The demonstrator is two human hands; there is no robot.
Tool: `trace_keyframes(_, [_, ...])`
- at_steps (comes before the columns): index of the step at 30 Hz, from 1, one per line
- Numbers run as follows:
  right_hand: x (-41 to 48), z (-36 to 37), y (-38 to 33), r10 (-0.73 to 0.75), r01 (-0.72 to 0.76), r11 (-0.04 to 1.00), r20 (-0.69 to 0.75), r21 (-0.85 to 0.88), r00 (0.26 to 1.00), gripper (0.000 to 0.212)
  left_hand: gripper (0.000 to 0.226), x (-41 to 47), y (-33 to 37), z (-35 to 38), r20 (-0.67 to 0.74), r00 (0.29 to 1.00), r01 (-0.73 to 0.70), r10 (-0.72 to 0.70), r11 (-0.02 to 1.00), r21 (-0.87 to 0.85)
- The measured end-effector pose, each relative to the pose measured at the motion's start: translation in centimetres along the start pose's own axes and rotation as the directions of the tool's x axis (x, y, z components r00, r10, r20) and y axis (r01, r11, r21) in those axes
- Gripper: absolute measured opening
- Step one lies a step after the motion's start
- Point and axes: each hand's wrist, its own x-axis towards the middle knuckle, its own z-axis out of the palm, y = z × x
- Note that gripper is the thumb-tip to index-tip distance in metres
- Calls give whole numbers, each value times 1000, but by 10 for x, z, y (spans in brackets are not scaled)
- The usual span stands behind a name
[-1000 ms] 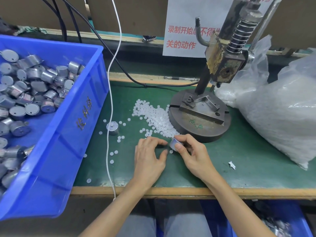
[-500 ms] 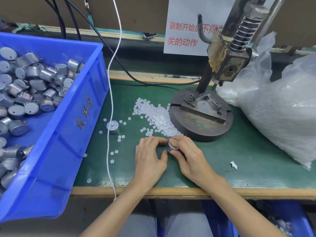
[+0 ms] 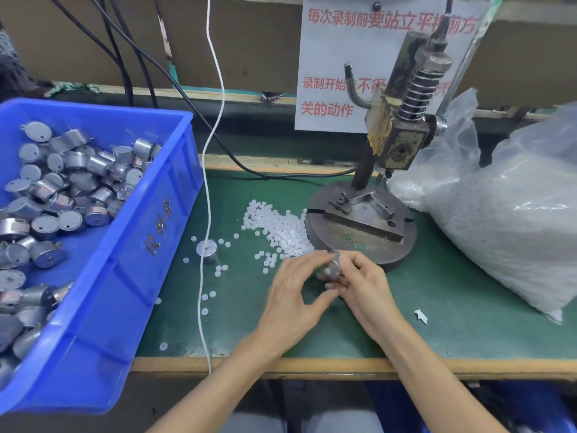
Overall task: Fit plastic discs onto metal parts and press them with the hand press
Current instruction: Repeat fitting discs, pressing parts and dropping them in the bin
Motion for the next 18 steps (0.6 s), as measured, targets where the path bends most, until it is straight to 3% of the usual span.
trace_keyframes(2, [7, -1, -15, 77, -75, 991, -20, 111, 997, 36, 43, 22, 10, 3, 2, 1000, -18, 18, 1000, -8])
trace_keyframes(7, [29, -10, -53, 13, -12, 1000, -204, 3, 979, 24, 39, 90, 27, 22, 3, 999, 38, -38, 998, 45])
trace_keyframes(12, [29, -32, -60, -11, -14, 996, -261, -91, 965, 15, 35, 136, 9, 50, -31, 1000, 6, 4, 954, 298])
trace_keyframes(18, [32, -56, -72, -61, 34, 995, -308, -92, 949, 21, 30, 143, -9, 65, -74, 997, 46, -30, 975, 215])
